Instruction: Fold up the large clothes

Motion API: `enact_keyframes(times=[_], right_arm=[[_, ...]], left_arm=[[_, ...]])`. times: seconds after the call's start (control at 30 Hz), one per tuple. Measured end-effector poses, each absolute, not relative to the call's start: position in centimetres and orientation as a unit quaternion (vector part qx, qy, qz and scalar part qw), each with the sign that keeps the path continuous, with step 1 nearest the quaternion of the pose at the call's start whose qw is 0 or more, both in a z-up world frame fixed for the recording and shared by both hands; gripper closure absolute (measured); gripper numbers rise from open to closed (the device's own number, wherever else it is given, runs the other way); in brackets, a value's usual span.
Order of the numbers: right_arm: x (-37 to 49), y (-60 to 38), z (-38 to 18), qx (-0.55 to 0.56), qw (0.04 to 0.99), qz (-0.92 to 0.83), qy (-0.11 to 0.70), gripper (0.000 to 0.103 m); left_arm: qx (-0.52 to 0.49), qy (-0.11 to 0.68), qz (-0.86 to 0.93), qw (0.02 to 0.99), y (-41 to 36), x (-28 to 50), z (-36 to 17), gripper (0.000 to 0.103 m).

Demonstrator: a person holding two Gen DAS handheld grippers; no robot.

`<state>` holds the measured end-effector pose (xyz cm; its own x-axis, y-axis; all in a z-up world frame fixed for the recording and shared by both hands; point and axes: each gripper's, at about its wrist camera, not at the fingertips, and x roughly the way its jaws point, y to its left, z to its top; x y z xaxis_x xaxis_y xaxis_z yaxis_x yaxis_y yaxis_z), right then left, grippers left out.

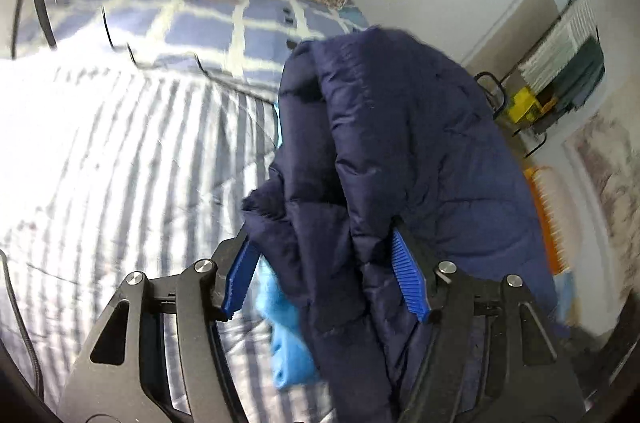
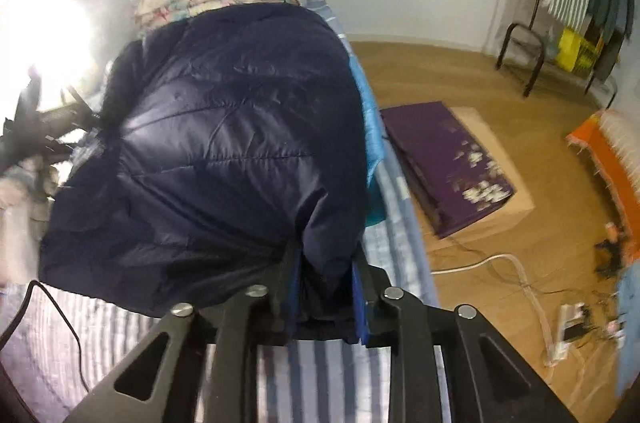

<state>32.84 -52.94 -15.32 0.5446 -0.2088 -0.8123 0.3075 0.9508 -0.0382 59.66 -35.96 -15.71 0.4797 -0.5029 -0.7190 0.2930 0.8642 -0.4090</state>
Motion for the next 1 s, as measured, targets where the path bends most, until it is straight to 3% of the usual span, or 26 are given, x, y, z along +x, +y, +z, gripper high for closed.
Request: enact_keyframes(times=[0.17,0.67,0.8,0.87,1.0], right_arm=[[30.6,-52.1,-11.8,0.053,0.891,-0.166,0.418,0.057],[14.5,-44.6,6.4,0.014,0.953,-0.142,0.268,0.039],[7.9,-42.5,10.6,-0.007,0.962,-0.148,0.228,0.034],[5.1,-41.6,12.2,-0.012,0.966,-0.149,0.212,0.029],[0.2,-39.9,14.1,-0.015,0.969,-0.153,0.194,0.023]], left_arm=[[-0.069,0.401,-0.242,0.881,-34.0,55.3,-10.1,0.038],[-0.050,0.235,-0.263,0.934,-20.4,34.5,12.6,0.038],[-0.045,0.206,-0.265,0.941,-16.4,28.3,16.2,0.037],[-0.041,0.197,-0.265,0.943,-14.5,24.8,17.6,0.029],[-0.022,0.179,-0.267,0.947,-11.0,17.4,19.3,0.026]])
